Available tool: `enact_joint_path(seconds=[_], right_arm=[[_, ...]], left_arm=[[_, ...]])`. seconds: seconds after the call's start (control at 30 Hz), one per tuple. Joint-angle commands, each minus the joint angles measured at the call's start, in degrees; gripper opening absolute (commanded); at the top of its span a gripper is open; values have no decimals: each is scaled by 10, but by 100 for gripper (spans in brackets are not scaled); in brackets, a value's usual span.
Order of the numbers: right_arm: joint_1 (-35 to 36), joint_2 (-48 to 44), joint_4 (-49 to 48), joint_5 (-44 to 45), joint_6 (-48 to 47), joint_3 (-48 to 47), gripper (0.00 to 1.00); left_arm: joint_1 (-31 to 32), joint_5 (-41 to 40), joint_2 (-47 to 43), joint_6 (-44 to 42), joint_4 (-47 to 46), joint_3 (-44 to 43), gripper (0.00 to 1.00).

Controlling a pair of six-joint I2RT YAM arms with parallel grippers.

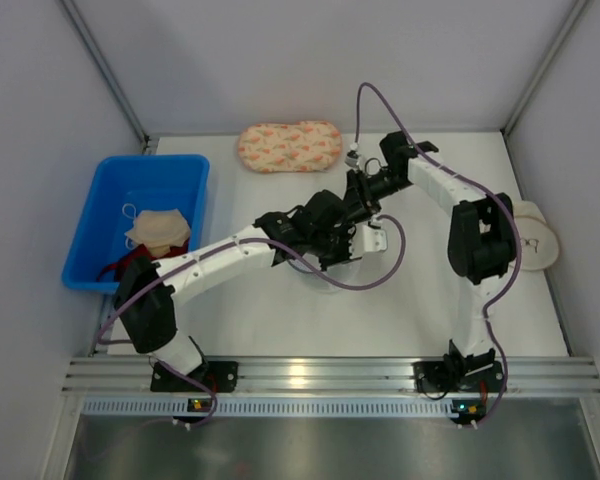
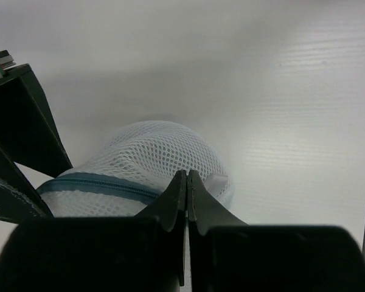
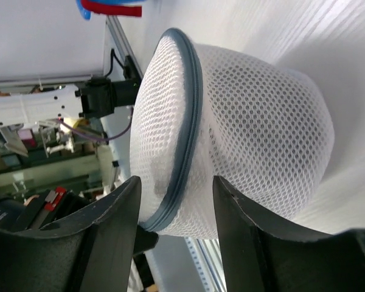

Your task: Place the bra in the laundry bag and zip it closed

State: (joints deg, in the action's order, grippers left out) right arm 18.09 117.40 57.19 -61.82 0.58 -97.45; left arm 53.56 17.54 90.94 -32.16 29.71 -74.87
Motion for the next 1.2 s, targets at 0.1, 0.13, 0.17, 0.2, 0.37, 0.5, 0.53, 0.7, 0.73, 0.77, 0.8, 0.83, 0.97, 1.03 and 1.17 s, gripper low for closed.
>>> enact_joint_path(seconds=[0.1,0.13,0.17,0.2,0.37,0.5,0.53,0.7,0.73,0.77,0.8,0.83,0.97,1.03,1.17], right_arm=[[-56,-47,60,11,-58,-13,52],[-57,-52,70,11,-72,-2,52],[-55,-57,74,7,-73,7,52],[-53,-64,77,3,-73,15,52],[-32,-68,80,-16,-73,47,50],[0,-53,78,-25,-72,67,43],[4,-50,78,-31,-72,70,38],[7,-42,61,-28,-58,54,0],[5,-40,57,-27,-52,49,0],[2,-39,55,-26,-52,45,0],[-1,-35,57,-23,-52,42,0],[-2,-32,57,-22,-53,35,0],[-22,-19,57,-15,-53,17,0],[-28,-15,49,-14,-47,7,0],[-41,-8,18,-15,-25,-7,0]], left_arm=[[-3,-15,53,37,-11,-87,0],[-4,-14,57,32,-13,-91,0],[-4,-15,60,31,-15,-97,0],[-5,-15,65,30,-14,-100,0],[-4,-15,75,28,-16,-113,0],[-4,-13,72,29,-17,-115,0],[-4,-14,69,27,-16,-112,0],[-2,6,46,19,-15,-74,0],[-1,12,42,16,-15,-56,0],[0,14,31,11,-14,-46,0],[0,14,24,6,-14,-35,0],[3,14,19,-5,-14,-25,0],[5,19,-19,-16,-13,31,0],[5,24,-29,-19,-4,50,0],[10,27,-34,-22,3,59,0]])
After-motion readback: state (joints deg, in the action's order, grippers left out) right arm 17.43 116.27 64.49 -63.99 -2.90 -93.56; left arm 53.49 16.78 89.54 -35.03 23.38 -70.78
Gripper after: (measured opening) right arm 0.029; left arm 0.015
